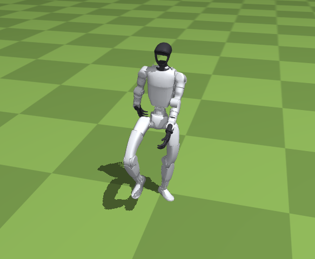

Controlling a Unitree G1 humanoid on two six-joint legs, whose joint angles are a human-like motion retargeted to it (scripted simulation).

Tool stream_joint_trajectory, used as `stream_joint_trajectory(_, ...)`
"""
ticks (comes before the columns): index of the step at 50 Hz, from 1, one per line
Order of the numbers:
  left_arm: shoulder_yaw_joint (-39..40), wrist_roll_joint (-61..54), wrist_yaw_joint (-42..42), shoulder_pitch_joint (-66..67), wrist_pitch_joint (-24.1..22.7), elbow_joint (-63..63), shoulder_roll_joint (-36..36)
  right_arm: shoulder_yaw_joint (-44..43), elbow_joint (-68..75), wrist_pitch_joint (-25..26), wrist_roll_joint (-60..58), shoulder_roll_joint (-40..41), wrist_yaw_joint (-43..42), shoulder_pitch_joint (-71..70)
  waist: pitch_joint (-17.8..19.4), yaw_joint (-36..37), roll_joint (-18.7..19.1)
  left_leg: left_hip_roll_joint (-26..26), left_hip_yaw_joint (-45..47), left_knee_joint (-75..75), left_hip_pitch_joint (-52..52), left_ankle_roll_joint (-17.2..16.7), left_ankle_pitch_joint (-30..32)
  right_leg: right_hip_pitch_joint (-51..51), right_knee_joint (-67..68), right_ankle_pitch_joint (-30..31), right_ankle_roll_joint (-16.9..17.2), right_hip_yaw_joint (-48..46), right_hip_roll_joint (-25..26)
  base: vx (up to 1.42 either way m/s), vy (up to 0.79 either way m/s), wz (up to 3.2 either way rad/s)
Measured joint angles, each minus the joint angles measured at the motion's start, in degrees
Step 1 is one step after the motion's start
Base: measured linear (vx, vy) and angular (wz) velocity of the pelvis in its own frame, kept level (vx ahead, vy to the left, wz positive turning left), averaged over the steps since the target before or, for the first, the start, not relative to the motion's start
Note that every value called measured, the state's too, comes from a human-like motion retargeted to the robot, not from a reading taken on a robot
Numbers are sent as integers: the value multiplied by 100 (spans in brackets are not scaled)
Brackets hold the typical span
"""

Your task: In place motions

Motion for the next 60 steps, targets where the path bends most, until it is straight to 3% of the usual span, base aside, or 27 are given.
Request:
stream_joint_trajectory(4,-37,252,-17,540,154,517,44,204,-470,-295,-248,127,80,-349,-209,381,-41,-77,344,-212,78,-134,93,1052,-1014,190,157,-144,251,3,-4,-60)
stream_joint_trajectory(15,102,928,-1,2143,688,1917,182,707,-1236,-595,-219,258,-201,-1043,-810,1366,-42,-115,886,-376,35,-419,44,3786,-5481,832,800,71,1731,3,-8,-53)
stream_joint_trajectory(20,374,1179,-60,2673,813,2008,227,800,-1227,-730,-146,283,-106,-1052,-951,1611,-227,-351,955,-415,54,-467,-53,4600,-7171,-2,1101,-293,1888,3,-17,-36)
stream_joint_trajectory(28,777,1601,-252,3261,952,1684,479,1122,-633,-593,42,257,-256,-1009,-958,1892,-322,-377,1141,-429,164,-611,-107,4766,-7772,-246,1122,-264,1969,0,-23,-38)
stream_joint_trajectory(33,1223,1499,-254,3574,941,1688,609,1368,-204,-430,276,225,-192,-1177,-876,1735,-207,-185,1199,4,80,-365,-292,4831,-7648,-434,1033,-364,1991,-5,-21,12)
stream_joint_trajectory(35,1388,1462,-233,3798,967,1703,690,1490,-120,-342,437,269,-228,-1312,-786,1712,-322,-130,1016,747,-176,43,-203,4912,-7564,-530,1006,-394,1813,-3,-20,13)
stream_joint_trajectory(37,1420,1510,-313,4075,966,1749,791,1641,-153,-269,773,385,-225,-1576,-604,1835,-528,162,1055,2040,-605,487,317,5008,-7478,-574,978,-291,1610,-9,-24,-34)
stream_joint_trajectory(40,1389,1871,-489,4430,1064,1945,954,1579,-489,-138,1260,694,-176,-2208,-272,2286,-493,1324,627,4746,-1962,1166,1365,5053,-7436,-617,917,9,1767,-19,-28,-103)
stream_joint_trajectory(42,1315,2135,-545,4851,1196,2057,936,1521,-799,-167,1491,893,48,-2675,-127,2739,-381,1613,-206,6131,-2933,1170,1228,5069,-7381,-602,832,331,1991,-3,-31,-153)
stream_joint_trajectory(43,1301,2254,-573,5065,1326,2057,916,1454,-951,-104,1556,991,201,-2974,-29,2902,-248,2247,-301,6929,-3271,1174,742,5137,-7340,-635,714,398,2245,4,-25,-148)
stream_joint_trajectory(44,1289,2375,-593,5265,1443,2057,850,1352,-1131,-62,1586,1093,281,-3259,86,3136,-184,2537,-409,7514,-3663,1175,476,5174,-7316,-616,627,543,2351,-4,-17,-157)
stream_joint_trajectory(47,1309,2817,-816,5758,1686,2057,625,1113,-1722,-101,1683,1324,441,-4166,499,3944,-225,2910,-295,8577,-4646,1169,118,5207,-7143,-580,432,1107,2300,-20,-6,-180)
stream_joint_trajectory(50,1294,3195,-1125,6100,1790,2057,509,985,-2364,-283,1682,1451,588,-4993,995,4700,-636,2543,691,8410,-5125,996,409,4973,-6739,-599,523,1681,1588,-21,7,-134)
stream_joint_trajectory(53,1351,3266,-1152,6280,1904,2057,538,1011,-2897,-524,1631,1447,588,-5652,1345,5191,-1105,2137,1316,7717,-5478,245,652,4580,-6299,-700,511,2034,1009,-8,-6,-54)
stream_joint_trajectory(55,1404,3237,-1133,6309,1960,2057,579,1071,-3107,-655,1573,1397,410,-5971,1449,5371,-1256,1890,1619,7219,-5549,26,667,4432,-6138,-746,511,2114,804,-2,-8,3)
stream_joint_trajectory(58,1458,3113,-1088,6157,1934,2057,629,1106,-3151,-736,1656,1357,48,-6271,1439,5421,-1343,1667,1774,6941,-5519,-9,603,4362,-6019,-854,455,2028,680,2,-6,36)
stream_joint_trajectory(60,1505,2961,-1025,5994,1830,2057,653,1104,-3092,-778,1834,1373,-51,-6350,1306,5342,-1337,1566,1666,6996,-5473,176,520,4381,-6034,-915,418,1874,721,5,-6,64)
